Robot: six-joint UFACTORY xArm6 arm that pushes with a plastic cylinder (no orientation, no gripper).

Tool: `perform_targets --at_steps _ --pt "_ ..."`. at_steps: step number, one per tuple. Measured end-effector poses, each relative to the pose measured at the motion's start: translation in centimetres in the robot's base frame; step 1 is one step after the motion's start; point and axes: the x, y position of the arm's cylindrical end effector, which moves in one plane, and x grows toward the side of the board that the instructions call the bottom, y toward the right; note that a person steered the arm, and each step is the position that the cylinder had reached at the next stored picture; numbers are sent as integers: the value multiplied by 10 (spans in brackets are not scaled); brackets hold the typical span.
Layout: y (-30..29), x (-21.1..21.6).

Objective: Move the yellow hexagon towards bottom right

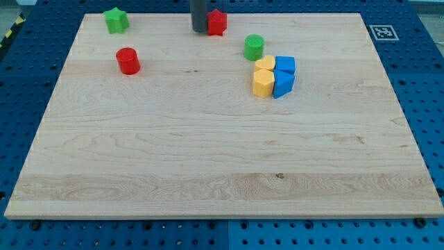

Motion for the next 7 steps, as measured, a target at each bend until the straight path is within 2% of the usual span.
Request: perform_targets --at_steps 1,2,3,6,7 --pt "-8 4" --pt "-18 43" --pt "3 55" --pt "18 59" --pt "24 75"
